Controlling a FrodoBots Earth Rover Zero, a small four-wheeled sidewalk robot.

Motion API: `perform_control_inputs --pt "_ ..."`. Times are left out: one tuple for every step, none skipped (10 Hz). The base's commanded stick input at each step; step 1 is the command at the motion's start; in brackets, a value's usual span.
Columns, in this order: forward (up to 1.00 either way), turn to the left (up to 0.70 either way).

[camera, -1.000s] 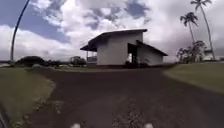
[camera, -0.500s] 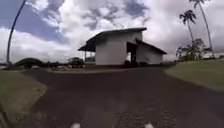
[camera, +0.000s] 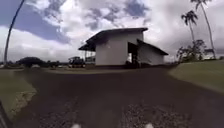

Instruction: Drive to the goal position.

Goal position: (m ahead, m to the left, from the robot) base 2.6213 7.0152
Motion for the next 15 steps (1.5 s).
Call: perform_control_inputs --pt "0.7 0.0" --pt "0.7 0.0" --pt "0.7 0.0" --pt "0.7 0.0" --pt "0.7 0.0" --pt "0.7 0.0" --pt "0.7 0.0" --pt "0.7 0.0" --pt "0.7 0.0" --pt "0.7 0.17" --pt "0.7 0.35" --pt "0.7 0.35" --pt "0.7 0.35" --pt "0.7 0.35" --pt "0.7 0.35"
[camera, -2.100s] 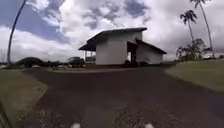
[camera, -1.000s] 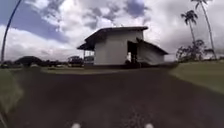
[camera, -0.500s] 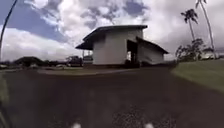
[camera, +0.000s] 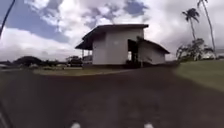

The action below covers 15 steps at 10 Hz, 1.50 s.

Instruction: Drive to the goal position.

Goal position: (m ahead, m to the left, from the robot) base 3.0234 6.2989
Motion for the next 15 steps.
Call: perform_control_inputs --pt "0.7 0.35" --pt "0.7 0.35" --pt "0.7 0.35" --pt "0.7 0.35" --pt "0.7 0.35" --pt "0.7 0.35" --pt "0.7 0.35" --pt "0.7 0.35" --pt "0.7 0.35" --pt "0.7 0.35" --pt "0.7 0.35" --pt "0.7 0.35" --pt "0.7 0.35" --pt "0.7 0.35" --pt "0.7 0.35"
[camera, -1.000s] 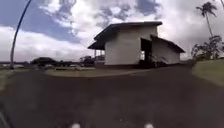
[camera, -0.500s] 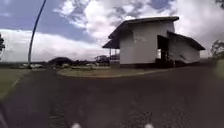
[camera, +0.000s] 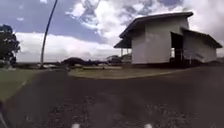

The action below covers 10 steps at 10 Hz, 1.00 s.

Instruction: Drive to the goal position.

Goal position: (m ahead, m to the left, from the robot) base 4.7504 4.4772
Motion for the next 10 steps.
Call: perform_control_inputs --pt "0.7 0.35" --pt "0.7 0.35" --pt "0.7 0.35" --pt "0.7 0.35" --pt "0.7 0.35" --pt "0.7 0.35" --pt "0.7 0.35" --pt "0.7 0.35" --pt "0.7 0.35" --pt "0.7 0.35"
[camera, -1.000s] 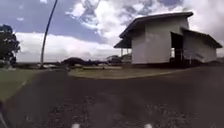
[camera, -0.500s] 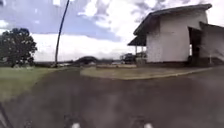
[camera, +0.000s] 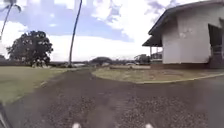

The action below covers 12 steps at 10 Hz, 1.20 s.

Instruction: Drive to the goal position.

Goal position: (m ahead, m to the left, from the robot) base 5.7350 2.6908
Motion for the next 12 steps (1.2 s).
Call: perform_control_inputs --pt "0.7 0.35" --pt "0.7 0.35" --pt "0.7 0.35" --pt "0.7 0.35" --pt "0.7 0.35" --pt "0.7 0.35" --pt "0.7 0.35" --pt "0.7 0.35" --pt "0.7 0.35" --pt "0.7 0.35" --pt "0.7 0.35" --pt "0.7 0.35"
